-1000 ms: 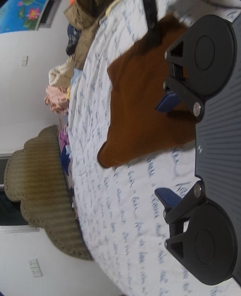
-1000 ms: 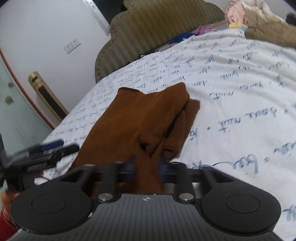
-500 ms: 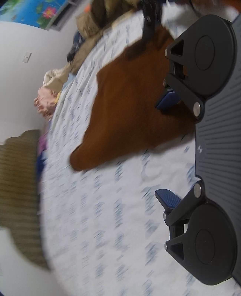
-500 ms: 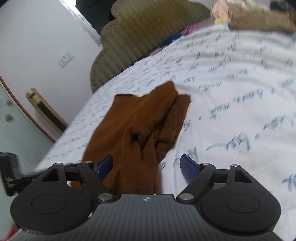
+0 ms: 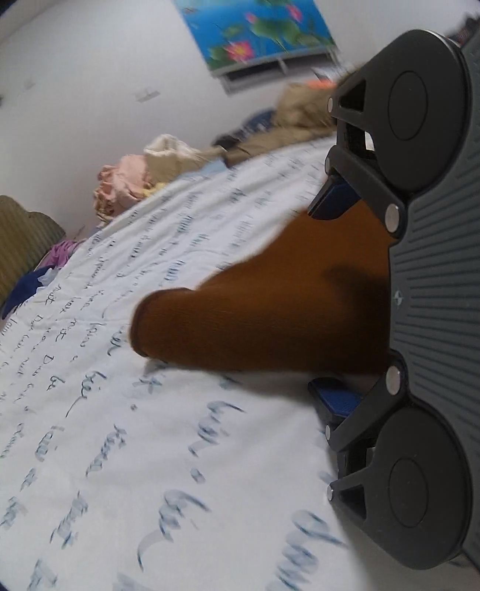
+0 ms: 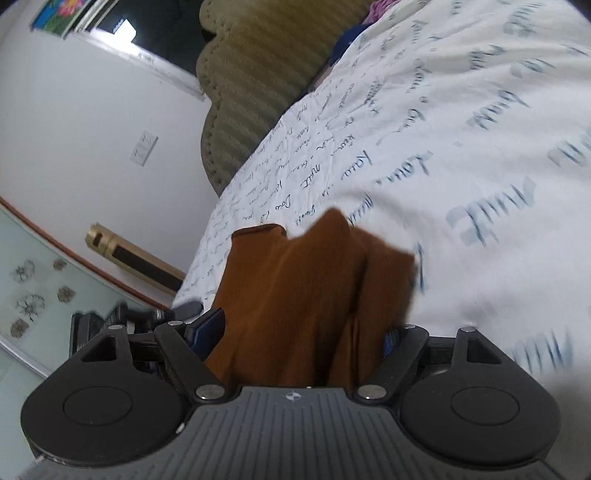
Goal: Fold small clothes
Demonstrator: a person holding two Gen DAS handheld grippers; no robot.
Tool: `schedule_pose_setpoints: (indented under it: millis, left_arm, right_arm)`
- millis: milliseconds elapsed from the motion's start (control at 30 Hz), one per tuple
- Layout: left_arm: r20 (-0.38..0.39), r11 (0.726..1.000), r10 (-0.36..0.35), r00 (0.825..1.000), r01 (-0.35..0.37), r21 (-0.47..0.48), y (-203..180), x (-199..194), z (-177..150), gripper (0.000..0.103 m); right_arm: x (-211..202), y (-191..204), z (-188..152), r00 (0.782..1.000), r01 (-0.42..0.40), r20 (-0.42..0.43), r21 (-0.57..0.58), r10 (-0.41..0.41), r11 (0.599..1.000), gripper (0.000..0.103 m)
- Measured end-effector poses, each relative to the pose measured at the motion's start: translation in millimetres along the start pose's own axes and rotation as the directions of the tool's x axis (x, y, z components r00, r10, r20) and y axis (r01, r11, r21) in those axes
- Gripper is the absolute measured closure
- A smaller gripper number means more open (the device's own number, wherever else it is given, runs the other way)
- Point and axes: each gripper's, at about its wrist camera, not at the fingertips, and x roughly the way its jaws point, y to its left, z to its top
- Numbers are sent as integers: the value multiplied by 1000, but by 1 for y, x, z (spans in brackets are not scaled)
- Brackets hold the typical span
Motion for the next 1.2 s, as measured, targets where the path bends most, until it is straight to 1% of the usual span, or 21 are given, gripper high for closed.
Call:
schedule_pose_setpoints:
  millis: [100,133,167,200,233,267,333,400,467,567,667,700,800,833,933,1000,1067,1100,1133,1167,1200]
  left_arm:
    - [39,999,-41,998,42,-31,3,14,14,11]
    - [50,999,-40,998,42,-24,2,18,17,19]
    - [61,1000,-29,998,30,-7,-1,21,20,30]
    - [56,1000,-6,998,5,18,-4,25,21,56]
    - [43,998,28,999,-30,47,-7,30,23,81]
    - [35,994,58,998,-60,88,-10,35,24,88]
    - [67,970,94,993,-106,217,-24,36,21,90]
    - [126,926,117,985,-154,345,-45,33,17,90]
    - [191,888,127,973,-197,416,-63,32,17,91]
    - [254,855,179,950,-278,437,-82,35,25,88]
    - [192,835,291,937,-347,427,-83,36,25,83]
    - [173,835,287,942,-334,438,-81,29,19,74]
    - [132,857,196,972,-235,458,-65,-2,-9,23]
    - [128,869,165,978,-205,450,-57,-14,-20,21]
    - [35,910,75,997,-83,407,-35,-37,-52,21]
    - [-21,939,9,1000,-1,344,-18,-45,-71,22]
    - [-48,952,-50,998,62,299,-5,-48,-88,26]
    - [-35,953,-58,998,65,297,-2,-50,-96,45]
    - [-33,952,-41,999,49,303,-2,-49,-99,73]
    - [-37,953,-31,999,41,301,-1,-47,-100,78]
    - [-28,958,-38,999,44,283,1,-47,-100,82]
  right_arm:
    - [19,9,6,1000,15,-27,-54,-16,998,27]
    - [26,14,5,999,36,-33,-88,-39,995,41]
    - [32,20,4,996,75,-43,-127,-81,989,53]
    - [37,24,2,992,111,-50,-156,-120,982,70]
    - [39,28,1,989,133,-45,-175,-143,975,72]
    - [38,32,-1,988,142,-27,-193,-149,971,73]
    - [33,40,-4,986,162,15,-229,-163,960,76]
    - [25,48,-7,984,176,63,-265,-165,948,77]
    - [16,55,-5,981,177,128,-285,-146,942,78]
    - [15,48,8,961,241,186,-193,-206,951,77]
    - [14,24,14,948,295,144,-50,-285,954,59]
    - [10,18,11,955,273,130,-30,-267,962,51]
    - [-12,10,-3,984,148,101,-2,-147,989,30]
    - [-21,9,-9,989,117,90,5,-117,993,26]
    - [-44,6,-30,997,54,51,19,-55,998,24]
    - [-54,9,-46,999,16,29,19,-16,1000,24]
    - [-63,12,-63,1000,-19,21,7,19,1000,24]
    - [-66,16,-70,999,-26,26,-2,26,1000,25]
    - [-66,20,-79,999,-20,32,-11,20,1000,33]
    - [-64,25,-85,999,-1,33,-18,2,1000,41]
    - [-60,29,-90,999,28,31,-18,-27,999,66]
